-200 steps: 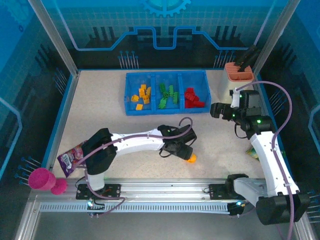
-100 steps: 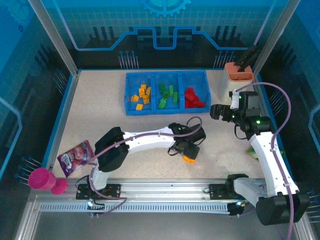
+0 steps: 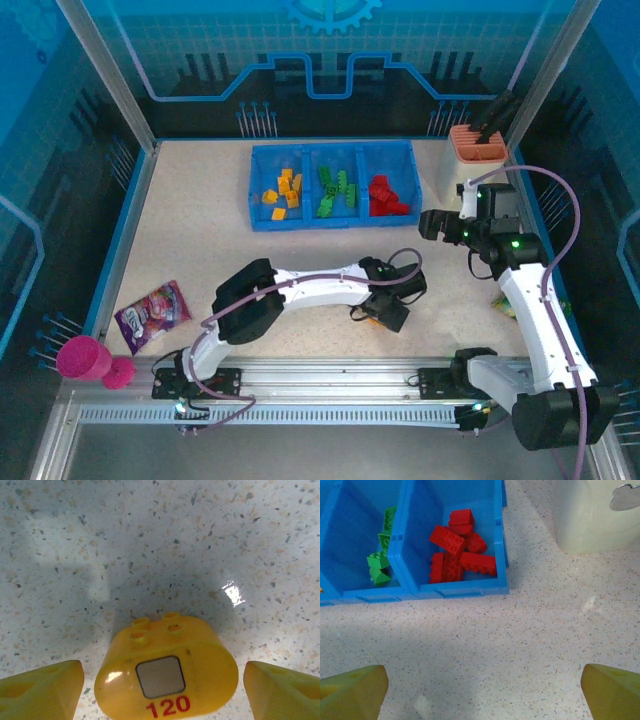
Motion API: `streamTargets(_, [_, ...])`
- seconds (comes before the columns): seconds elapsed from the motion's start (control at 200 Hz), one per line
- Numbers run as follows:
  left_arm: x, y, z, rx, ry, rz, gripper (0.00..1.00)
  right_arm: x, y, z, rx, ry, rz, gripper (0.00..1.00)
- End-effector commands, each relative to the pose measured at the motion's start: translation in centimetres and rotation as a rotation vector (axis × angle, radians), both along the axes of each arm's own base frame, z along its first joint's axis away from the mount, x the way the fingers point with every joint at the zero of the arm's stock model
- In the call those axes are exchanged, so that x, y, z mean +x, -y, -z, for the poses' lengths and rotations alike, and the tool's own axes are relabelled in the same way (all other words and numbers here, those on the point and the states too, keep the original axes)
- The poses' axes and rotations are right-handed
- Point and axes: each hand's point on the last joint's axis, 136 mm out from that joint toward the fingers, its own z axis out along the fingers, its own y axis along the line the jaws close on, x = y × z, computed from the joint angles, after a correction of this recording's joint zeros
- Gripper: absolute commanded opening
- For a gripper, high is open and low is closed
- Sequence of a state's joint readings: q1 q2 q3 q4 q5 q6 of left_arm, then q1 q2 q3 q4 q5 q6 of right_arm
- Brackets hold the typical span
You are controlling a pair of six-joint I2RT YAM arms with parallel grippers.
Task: Sort the legos into containers by color
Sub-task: Pick up the lego from the middle-left of the table.
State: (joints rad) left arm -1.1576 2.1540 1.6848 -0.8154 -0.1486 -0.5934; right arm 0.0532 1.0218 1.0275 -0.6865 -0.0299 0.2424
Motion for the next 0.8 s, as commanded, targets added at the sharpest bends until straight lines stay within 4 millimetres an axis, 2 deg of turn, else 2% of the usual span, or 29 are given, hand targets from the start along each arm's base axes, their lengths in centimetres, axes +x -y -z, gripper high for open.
streamTargets(0.0, [-0.4,0.4,0.6,0.011,-0.029,0.015,0.84,0.3,-0.2,0.4,0.001,-0.003,-0.018,1.0])
streamTargets(0.29, [-0.1,0.7,1.8,0.024,-0.026,0.011,0.82,0.6,-0.3,0.7,0.008,-0.013,-0.02,1.0])
streamTargets(0.525, [0.8,0.3,2.1,0.022,-0.024,-0.029,0.72,0.7,-0.2,0.9,0.011,-0.018,-0.016,1.0])
streamTargets(0.686, [1.0,-1.1,2.0,0.024,-0.035,-0.065,0.6,0.8,-0.1,1.0,0.009,-0.022,-0.013,1.0])
streamTargets(0.796, [1.3,-3.2,0.1,0.009,-0.032,-0.073,0.59,0.8,0.1,1.2,0.004,-0.022,-0.005,1.0])
